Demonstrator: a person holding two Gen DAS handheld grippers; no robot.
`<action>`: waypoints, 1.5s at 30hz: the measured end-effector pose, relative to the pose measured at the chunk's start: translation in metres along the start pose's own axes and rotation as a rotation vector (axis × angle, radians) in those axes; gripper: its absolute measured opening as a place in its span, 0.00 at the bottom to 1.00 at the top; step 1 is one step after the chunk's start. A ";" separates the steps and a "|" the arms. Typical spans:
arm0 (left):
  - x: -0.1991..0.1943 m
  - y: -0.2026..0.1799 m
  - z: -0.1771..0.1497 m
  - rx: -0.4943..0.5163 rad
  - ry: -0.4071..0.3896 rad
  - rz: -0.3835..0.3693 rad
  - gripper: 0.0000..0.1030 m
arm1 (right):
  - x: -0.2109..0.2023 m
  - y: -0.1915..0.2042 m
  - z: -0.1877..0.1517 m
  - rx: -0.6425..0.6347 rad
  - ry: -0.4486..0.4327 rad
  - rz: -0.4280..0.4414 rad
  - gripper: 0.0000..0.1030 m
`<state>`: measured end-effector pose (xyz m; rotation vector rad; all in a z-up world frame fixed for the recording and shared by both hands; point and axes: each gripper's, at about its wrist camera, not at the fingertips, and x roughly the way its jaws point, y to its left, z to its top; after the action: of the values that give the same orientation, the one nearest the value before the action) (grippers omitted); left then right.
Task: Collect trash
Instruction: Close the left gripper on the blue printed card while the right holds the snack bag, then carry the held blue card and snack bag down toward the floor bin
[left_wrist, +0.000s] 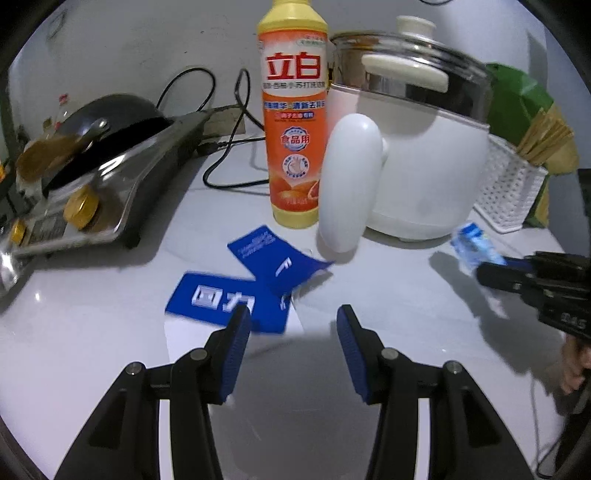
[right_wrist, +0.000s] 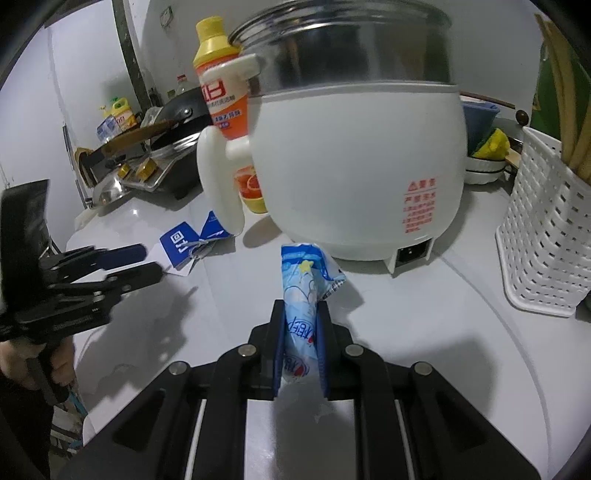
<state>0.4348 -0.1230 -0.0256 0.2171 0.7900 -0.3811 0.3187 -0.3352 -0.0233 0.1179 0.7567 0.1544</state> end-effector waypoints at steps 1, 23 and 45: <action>0.004 -0.001 0.004 0.014 0.003 0.006 0.47 | -0.001 -0.002 0.000 0.004 -0.003 0.001 0.13; 0.032 -0.015 0.007 0.169 0.018 0.073 0.03 | -0.009 -0.004 -0.003 0.025 -0.024 0.012 0.13; -0.074 -0.021 -0.014 0.117 -0.084 0.062 0.02 | -0.049 0.034 -0.012 -0.030 -0.058 0.039 0.13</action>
<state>0.3699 -0.1189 0.0180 0.3326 0.6772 -0.3760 0.2718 -0.3105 0.0068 0.1086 0.6939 0.1987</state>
